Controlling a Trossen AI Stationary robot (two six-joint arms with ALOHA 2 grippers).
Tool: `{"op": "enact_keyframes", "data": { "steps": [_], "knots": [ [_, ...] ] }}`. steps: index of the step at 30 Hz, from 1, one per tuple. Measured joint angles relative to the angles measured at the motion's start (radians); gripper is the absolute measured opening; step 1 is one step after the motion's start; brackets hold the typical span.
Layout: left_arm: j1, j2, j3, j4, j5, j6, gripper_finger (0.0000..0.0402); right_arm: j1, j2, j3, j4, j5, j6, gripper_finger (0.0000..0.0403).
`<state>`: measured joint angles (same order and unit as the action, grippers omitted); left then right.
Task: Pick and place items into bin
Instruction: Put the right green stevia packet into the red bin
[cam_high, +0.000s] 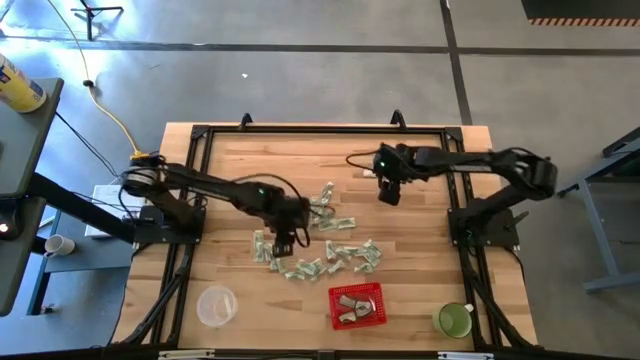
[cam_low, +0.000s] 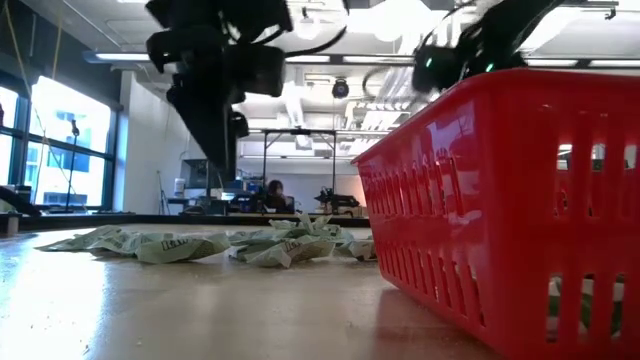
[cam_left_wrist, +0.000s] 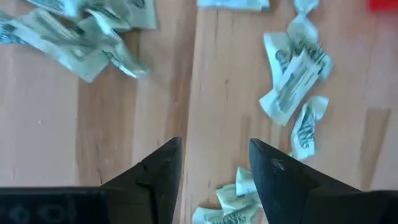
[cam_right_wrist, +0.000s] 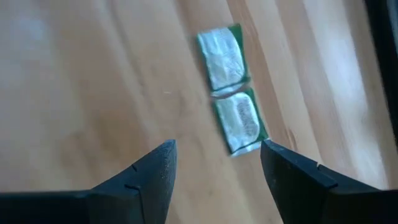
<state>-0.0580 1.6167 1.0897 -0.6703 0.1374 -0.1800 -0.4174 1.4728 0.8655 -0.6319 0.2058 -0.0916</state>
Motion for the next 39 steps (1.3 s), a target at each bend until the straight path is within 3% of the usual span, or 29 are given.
{"op": "enact_keyframes", "data": {
  "steps": [8, 12, 20, 24, 31, 35, 39],
  "knots": [
    [0.128, -0.120, -0.182, 0.122, 0.091, 0.028, 0.0218, -0.127, 0.227, 0.141, -0.035, -0.035, -0.010, 0.0224],
    [0.169, -0.128, -0.202, 0.122, 0.116, 0.058, 0.0218, -0.153, 0.314, 0.210, -0.110, -0.050, -0.091, 0.0224],
    [0.176, -0.128, -0.204, 0.122, 0.115, 0.079, 0.0218, -0.193, 0.410, 0.239, -0.157, -0.098, -0.097, 0.0221],
    [0.176, -0.128, -0.204, 0.123, 0.111, 0.079, 0.0218, -0.200, 0.418, 0.238, -0.151, -0.159, -0.100, 0.0177],
    [0.176, -0.128, -0.204, 0.130, 0.107, 0.072, 0.0218, -0.192, 0.420, 0.236, -0.180, -0.208, -0.042, 0.0016],
    [0.176, -0.128, -0.204, 0.139, 0.107, 0.048, 0.0218, -0.144, 0.395, 0.236, -0.258, -0.255, 0.055, 0.0025],
    [0.176, -0.127, -0.204, 0.196, 0.155, 0.008, 0.0218, 0.003, 0.289, 0.224, -0.345, -0.382, 0.144, 0.0007]
  ]
}}
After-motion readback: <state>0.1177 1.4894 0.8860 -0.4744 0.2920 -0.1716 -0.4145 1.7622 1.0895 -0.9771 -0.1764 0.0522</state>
